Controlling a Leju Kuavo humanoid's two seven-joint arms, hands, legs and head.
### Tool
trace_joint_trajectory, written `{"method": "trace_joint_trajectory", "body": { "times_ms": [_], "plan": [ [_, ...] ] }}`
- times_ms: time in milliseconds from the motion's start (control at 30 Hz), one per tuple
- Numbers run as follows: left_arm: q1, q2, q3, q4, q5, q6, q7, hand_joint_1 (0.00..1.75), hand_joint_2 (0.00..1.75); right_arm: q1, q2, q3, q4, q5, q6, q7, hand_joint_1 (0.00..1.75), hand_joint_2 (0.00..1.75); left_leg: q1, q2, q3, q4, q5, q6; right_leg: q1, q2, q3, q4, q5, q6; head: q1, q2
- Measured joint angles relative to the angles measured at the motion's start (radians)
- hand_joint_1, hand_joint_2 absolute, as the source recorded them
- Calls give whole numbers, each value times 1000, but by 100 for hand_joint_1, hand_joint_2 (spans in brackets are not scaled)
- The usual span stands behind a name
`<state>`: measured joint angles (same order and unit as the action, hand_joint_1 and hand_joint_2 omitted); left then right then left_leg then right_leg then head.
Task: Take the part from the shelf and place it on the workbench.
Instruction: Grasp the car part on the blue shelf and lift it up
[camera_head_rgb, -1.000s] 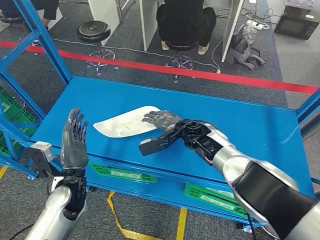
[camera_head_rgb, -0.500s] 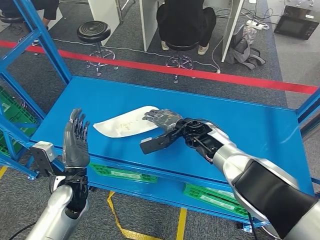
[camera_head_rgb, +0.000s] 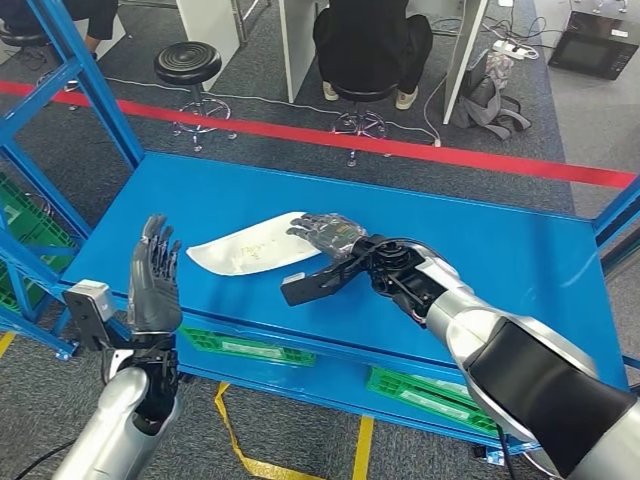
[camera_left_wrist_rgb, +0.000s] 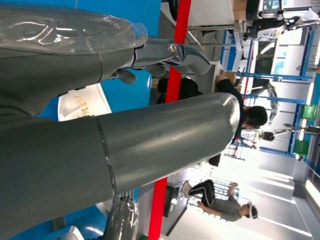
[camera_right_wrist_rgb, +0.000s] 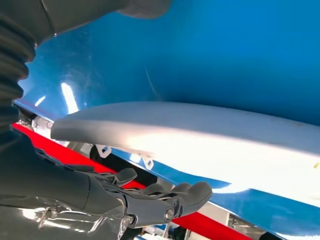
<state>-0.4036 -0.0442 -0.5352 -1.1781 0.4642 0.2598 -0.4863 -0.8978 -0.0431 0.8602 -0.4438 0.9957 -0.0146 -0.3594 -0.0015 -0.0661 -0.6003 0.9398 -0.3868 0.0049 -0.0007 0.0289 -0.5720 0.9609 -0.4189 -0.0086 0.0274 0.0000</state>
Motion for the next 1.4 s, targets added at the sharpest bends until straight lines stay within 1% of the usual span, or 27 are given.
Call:
{"method": "trace_joint_trajectory", "body": {
  "times_ms": [367, 400, 500, 533, 767, 1233, 1400],
  "plan": [
    [-8, -7, 0, 4, 0, 0, -2, 0, 0, 0, 0, 5, 8, 26, -12, 7, 0, 175, 0, 0, 0, 0, 0, 0, 0, 0, 0, 0, 0, 0, 0, 0],
    [-9, -7, 0, 4, 0, 0, -2, 0, 0, 0, 0, 6, 9, 29, -15, 8, 11, 175, 0, 0, 0, 0, 0, 0, 0, 0, 0, 0, 0, 0, 0, 0],
    [-11, -9, 0, 4, 0, 0, -1, 0, 0, 0, 1, 9, 12, 33, -27, 15, 142, 175, 0, 0, 0, 0, 0, 0, 0, 0, 0, 0, 0, 0, 0, 0],
    [-11, -9, 0, 4, 0, 1, -1, 0, 0, 0, 1, 10, 13, 33, -31, 18, 175, 175, 0, 0, 0, 0, 0, 0, 0, 0, 0, 0, 0, 0, 0, 0],
    [-11, -9, 0, 4, 0, 8, 6, 0, 0, 0, 2, 11, 18, 16, -34, 33, 175, 175, 0, 0, 0, 0, 0, 0, 0, 0, 0, 0, 0, 0, 0, 0],
    [-8, -9, 0, 4, 0, 22, 14, 0, 0, -8, 2, 3, 18, -8, -62, 25, 175, 175, 0, 0, 0, 0, 0, 0, 0, 0, 1, 0, 0, 0, 0, 0],
    [-6, -9, 0, 4, 0, 27, 14, 0, 0, -8, 2, -12, 17, -61, -60, 12, 175, 175, 0, 0, 0, 1, 0, 0, 0, 0, 1, 0, 0, 0, 0, 0]
  ]
}}
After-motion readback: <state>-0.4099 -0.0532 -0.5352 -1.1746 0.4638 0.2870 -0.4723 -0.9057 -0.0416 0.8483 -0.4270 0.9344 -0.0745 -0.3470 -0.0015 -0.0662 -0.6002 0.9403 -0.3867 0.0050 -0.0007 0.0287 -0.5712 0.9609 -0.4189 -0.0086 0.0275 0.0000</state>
